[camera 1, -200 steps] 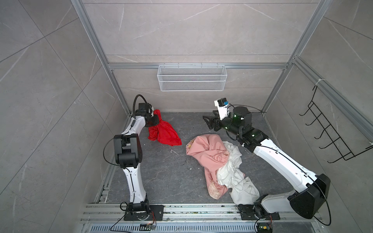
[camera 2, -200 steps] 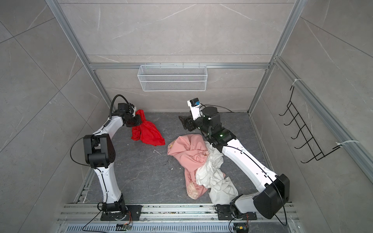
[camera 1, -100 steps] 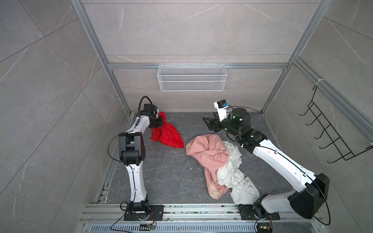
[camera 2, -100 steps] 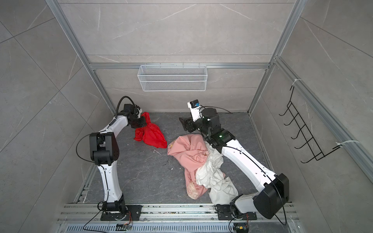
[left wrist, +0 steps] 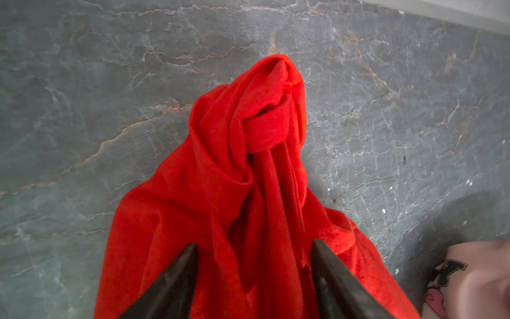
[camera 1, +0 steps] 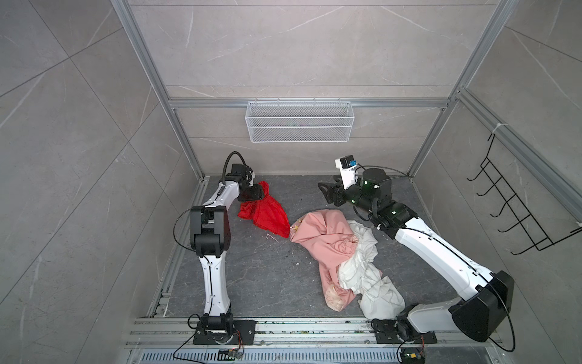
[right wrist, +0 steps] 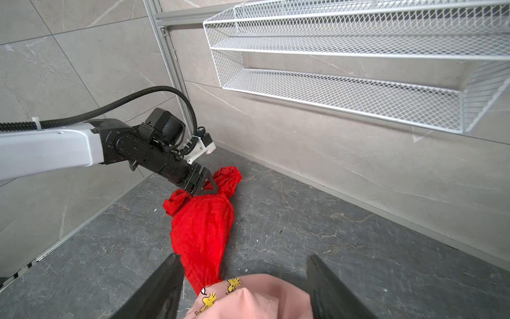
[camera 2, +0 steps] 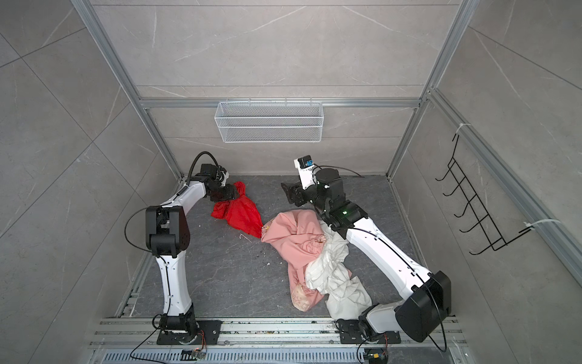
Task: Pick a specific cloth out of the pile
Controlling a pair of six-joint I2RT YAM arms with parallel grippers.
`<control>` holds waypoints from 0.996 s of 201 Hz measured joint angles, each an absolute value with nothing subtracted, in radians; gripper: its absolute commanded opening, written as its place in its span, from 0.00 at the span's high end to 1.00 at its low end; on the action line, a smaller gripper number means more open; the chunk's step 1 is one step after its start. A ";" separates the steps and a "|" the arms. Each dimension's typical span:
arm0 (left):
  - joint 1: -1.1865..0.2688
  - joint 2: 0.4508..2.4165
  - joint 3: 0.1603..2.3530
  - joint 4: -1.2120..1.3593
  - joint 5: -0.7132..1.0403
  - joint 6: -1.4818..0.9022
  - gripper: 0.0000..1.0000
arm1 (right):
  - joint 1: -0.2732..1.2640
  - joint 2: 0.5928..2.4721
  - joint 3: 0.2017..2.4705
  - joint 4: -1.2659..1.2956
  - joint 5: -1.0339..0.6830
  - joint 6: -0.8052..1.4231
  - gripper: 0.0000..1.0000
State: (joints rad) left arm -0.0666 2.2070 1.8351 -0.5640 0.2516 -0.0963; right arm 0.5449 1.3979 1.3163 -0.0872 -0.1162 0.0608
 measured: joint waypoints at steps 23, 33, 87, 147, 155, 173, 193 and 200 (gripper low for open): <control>-0.067 2.168 1.827 -0.567 0.230 -0.096 0.06 | 0.519 1.389 1.280 -0.083 -0.111 0.061 0.28; -0.067 2.130 1.811 -0.562 0.215 -0.097 0.00 | 0.496 1.378 1.256 -0.086 -0.107 0.062 0.27; -0.054 1.840 1.625 -0.463 0.128 -0.098 0.00 | 0.118 1.264 0.979 -0.038 -0.052 0.144 0.28; -0.006 1.580 1.220 -0.274 -0.013 -0.119 0.01 | 0.021 1.220 0.614 0.189 0.207 0.163 0.30; -0.004 1.547 1.150 -0.241 -0.055 -0.121 0.01 | 0.021 1.223 0.567 0.247 0.231 0.160 0.30; 0.007 1.509 1.027 -0.178 -0.141 -0.124 0.01 | 0.021 1.239 0.440 0.401 0.257 0.153 0.31; 0.019 1.498 0.918 -0.110 -0.187 -0.124 0.01 | 0.021 1.289 0.329 0.537 0.255 0.146 0.31; 0.021 1.494 0.884 -0.091 -0.197 -0.124 0.01 | 0.021 1.303 0.306 0.577 0.253 0.142 0.31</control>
State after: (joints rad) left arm 0.0208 1.4940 0.8841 -0.0910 -0.1967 -0.1242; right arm 0.0212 1.3033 0.3061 0.5770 0.2531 0.1421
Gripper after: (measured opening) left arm 0.988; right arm 0.691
